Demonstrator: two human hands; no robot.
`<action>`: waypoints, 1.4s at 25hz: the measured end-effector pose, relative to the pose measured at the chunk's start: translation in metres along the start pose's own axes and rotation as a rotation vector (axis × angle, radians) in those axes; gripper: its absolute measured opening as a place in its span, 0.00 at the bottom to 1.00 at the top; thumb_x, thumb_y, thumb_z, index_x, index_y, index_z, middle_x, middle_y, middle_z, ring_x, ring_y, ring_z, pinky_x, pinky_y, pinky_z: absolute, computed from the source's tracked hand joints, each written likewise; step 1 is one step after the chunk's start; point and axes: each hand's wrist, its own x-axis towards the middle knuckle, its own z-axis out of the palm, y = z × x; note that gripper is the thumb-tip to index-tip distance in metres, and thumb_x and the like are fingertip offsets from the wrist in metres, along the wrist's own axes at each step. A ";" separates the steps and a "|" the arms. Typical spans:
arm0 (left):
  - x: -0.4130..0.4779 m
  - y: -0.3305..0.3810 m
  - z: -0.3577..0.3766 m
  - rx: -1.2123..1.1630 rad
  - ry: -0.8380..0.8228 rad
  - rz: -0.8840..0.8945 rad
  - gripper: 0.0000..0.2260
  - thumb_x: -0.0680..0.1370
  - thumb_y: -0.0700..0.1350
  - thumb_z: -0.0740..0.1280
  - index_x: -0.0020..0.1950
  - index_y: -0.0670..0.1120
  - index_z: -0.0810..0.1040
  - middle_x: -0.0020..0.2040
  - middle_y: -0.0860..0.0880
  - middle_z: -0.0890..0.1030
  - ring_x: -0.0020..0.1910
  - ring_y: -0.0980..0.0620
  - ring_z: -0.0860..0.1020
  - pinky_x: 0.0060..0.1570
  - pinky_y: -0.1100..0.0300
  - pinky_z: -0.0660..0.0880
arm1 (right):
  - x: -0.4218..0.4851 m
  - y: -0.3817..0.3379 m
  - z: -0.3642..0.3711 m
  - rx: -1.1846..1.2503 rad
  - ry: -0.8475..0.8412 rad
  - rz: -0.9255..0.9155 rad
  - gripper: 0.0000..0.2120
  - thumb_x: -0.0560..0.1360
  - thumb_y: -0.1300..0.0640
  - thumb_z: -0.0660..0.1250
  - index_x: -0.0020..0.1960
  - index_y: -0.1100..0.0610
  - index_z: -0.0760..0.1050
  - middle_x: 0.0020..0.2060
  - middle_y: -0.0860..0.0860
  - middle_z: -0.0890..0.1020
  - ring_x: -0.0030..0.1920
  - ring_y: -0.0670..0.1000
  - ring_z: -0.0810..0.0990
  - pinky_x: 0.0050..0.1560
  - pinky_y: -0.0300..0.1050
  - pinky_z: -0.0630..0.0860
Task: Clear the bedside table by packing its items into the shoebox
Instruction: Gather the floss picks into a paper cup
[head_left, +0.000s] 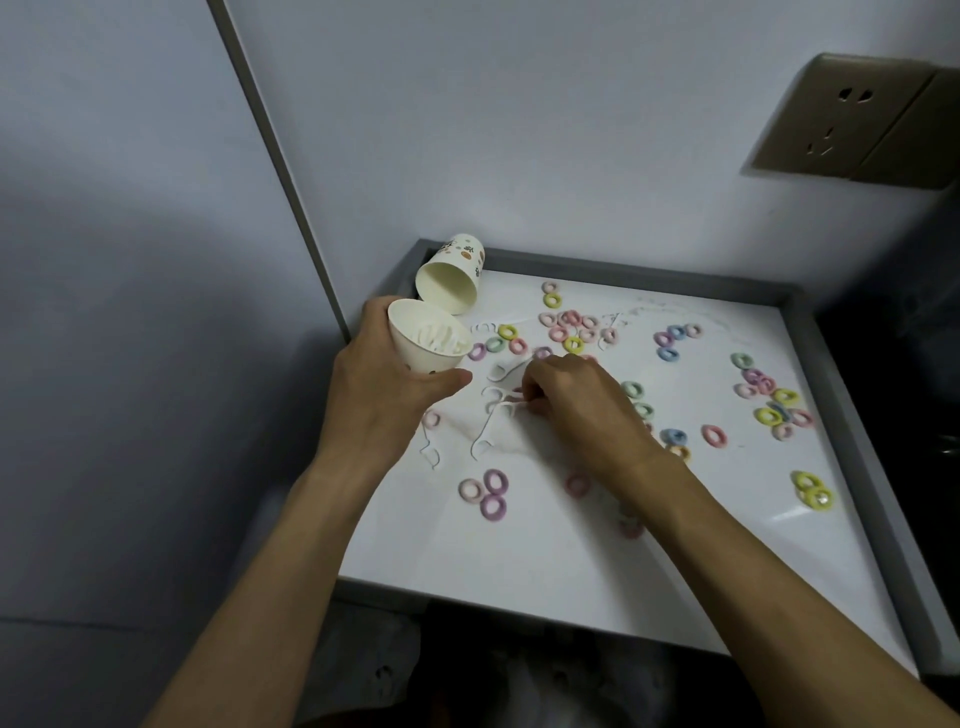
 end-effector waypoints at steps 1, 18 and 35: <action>0.000 0.000 0.000 -0.004 -0.004 -0.005 0.32 0.63 0.46 0.83 0.59 0.54 0.67 0.52 0.57 0.74 0.50 0.55 0.74 0.34 0.80 0.69 | -0.002 0.000 0.000 0.013 -0.002 0.002 0.03 0.74 0.63 0.66 0.46 0.57 0.75 0.43 0.55 0.80 0.43 0.58 0.76 0.42 0.52 0.73; -0.009 0.010 0.010 0.111 -0.211 0.063 0.30 0.62 0.53 0.80 0.57 0.64 0.67 0.49 0.63 0.78 0.45 0.62 0.78 0.39 0.64 0.77 | 0.007 -0.043 -0.049 0.574 0.134 -0.004 0.08 0.71 0.64 0.73 0.48 0.54 0.85 0.41 0.46 0.85 0.40 0.40 0.80 0.45 0.32 0.76; 0.004 0.003 -0.005 -0.022 0.033 -0.091 0.32 0.63 0.48 0.82 0.57 0.58 0.65 0.45 0.67 0.70 0.43 0.85 0.65 0.30 0.82 0.66 | 0.056 0.009 -0.003 -0.156 -0.108 -0.089 0.05 0.74 0.63 0.65 0.49 0.59 0.79 0.49 0.56 0.79 0.52 0.57 0.77 0.45 0.47 0.70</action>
